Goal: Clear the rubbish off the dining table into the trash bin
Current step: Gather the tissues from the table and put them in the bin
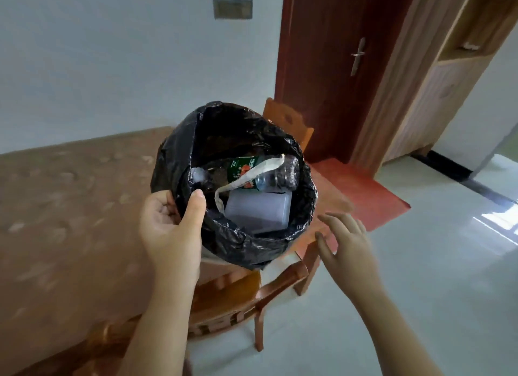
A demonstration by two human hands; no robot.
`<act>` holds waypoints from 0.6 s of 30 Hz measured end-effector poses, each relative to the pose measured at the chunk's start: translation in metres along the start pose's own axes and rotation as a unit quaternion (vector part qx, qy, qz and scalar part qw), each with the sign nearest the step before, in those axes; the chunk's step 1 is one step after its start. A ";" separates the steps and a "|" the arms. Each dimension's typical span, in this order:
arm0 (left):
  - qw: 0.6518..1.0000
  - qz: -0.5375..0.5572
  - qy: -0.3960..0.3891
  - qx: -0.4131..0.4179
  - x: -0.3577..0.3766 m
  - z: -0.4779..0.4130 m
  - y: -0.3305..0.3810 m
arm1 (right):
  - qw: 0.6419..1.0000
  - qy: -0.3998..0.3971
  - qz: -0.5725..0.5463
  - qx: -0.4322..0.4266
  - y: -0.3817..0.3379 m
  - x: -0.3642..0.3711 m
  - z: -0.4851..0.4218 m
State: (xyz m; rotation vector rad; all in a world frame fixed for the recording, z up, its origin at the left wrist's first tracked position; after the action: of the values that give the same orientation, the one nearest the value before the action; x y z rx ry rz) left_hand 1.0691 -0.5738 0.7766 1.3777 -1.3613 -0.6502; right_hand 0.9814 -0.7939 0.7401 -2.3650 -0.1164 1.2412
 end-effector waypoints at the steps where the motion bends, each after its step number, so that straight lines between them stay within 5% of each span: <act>1: 1.000 -0.007 0.021 0.000 -0.003 -0.006 -0.002 | 1.000 -0.013 -0.004 -0.016 -0.003 0.011 -0.011; 18: 0.949 -0.089 0.295 -0.062 -0.138 -0.139 -0.057 | 0.959 -0.224 -0.052 -0.163 -0.115 0.214 -0.102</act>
State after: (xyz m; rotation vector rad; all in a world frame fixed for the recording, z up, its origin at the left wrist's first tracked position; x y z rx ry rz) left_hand 1.1875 -0.4143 0.7290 1.4486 -0.7146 -0.3827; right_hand 1.2045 -0.6677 0.6779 -2.2499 -0.6255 1.7988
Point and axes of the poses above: each hand's wrist, its own z-axis away from the middle knuckle, its own x-axis out of the palm, y = z × x, the point moved 2 cm from there along -z, towards the middle knuckle
